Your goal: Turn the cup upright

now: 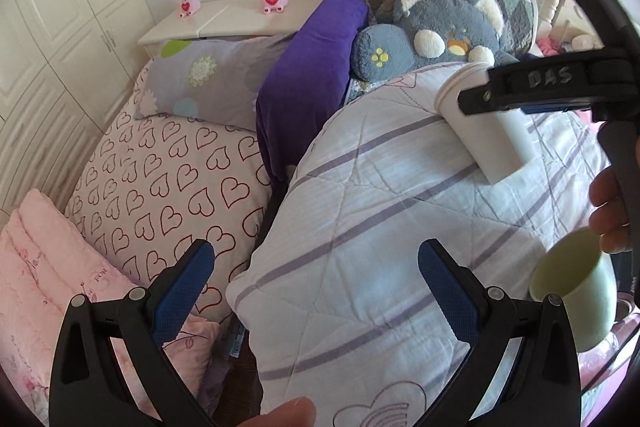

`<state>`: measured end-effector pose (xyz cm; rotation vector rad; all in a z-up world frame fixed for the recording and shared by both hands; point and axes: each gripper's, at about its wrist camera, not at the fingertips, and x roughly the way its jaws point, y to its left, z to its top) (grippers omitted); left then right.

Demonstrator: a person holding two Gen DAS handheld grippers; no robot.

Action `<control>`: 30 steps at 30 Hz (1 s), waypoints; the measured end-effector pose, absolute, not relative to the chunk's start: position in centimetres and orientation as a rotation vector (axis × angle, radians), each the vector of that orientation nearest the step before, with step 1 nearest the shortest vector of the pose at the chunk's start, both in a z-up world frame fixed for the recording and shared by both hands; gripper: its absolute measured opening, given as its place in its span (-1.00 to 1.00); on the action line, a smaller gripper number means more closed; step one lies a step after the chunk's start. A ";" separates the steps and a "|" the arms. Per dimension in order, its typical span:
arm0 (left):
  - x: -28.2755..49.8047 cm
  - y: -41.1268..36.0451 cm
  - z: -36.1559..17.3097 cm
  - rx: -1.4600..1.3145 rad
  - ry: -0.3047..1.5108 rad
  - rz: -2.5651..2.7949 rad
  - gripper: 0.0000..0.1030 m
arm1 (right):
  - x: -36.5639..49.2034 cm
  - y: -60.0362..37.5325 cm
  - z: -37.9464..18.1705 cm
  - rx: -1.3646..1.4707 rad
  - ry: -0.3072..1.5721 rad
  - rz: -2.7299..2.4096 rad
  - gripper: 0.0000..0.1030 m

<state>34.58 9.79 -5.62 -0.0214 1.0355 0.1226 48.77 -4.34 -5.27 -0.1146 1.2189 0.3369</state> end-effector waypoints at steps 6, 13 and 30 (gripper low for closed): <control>32.7 9.2 -3.9 -0.013 1.012 0.120 1.00 | 44.6 -6.7 -0.5 -0.061 1.084 0.320 0.66; 30.6 8.0 -2.5 -0.026 1.009 0.122 1.00 | 36.1 -11.6 3.1 0.027 0.943 0.274 0.66; 25.2 0.6 0.6 0.090 0.948 0.097 1.00 | 22.1 -19.8 0.5 0.106 0.869 0.112 0.66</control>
